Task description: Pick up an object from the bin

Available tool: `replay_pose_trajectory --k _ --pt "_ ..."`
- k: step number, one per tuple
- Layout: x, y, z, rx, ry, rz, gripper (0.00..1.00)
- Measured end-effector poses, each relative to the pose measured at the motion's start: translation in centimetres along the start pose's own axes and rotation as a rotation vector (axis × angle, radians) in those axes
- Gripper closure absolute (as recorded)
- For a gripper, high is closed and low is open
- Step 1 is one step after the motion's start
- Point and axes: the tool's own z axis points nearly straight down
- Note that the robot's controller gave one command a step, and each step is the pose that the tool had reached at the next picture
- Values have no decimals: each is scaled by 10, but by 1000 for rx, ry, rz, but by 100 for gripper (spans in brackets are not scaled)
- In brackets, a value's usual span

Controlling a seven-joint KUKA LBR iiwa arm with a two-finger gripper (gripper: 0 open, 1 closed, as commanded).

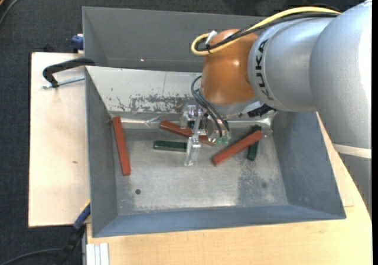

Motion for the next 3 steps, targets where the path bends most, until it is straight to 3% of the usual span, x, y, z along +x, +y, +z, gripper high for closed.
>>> replay_pose_trajectory --k 1,2,3 --pt "-2 0 -4 -1 -6 0 100" --pt "-2 0 -4 -1 -6 0 0" --pt "-2 0 -4 -1 -6 0 100"
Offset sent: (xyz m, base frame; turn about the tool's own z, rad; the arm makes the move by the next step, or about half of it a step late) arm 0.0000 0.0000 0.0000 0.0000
